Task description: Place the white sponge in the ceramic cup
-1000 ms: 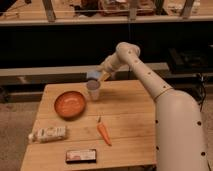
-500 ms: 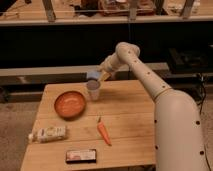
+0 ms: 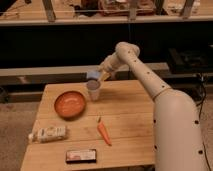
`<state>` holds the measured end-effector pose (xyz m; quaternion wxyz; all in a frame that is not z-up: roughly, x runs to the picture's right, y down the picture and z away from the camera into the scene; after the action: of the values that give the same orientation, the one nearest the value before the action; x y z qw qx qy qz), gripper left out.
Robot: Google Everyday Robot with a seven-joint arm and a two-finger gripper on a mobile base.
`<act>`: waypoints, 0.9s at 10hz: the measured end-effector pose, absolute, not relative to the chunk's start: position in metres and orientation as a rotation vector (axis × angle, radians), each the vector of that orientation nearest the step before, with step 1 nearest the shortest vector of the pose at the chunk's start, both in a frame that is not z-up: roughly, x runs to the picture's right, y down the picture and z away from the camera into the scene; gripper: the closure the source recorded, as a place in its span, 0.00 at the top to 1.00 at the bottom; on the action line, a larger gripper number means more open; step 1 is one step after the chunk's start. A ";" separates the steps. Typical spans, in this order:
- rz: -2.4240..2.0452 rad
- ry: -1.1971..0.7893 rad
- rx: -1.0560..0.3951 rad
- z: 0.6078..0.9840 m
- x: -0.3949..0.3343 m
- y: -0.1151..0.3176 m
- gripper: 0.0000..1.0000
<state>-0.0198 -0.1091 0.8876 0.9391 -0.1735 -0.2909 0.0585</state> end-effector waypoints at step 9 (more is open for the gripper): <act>0.109 -0.590 -0.354 0.891 -0.019 -0.109 0.27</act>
<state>-0.0193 -0.1093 0.8912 0.9399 -0.1735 -0.2892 0.0535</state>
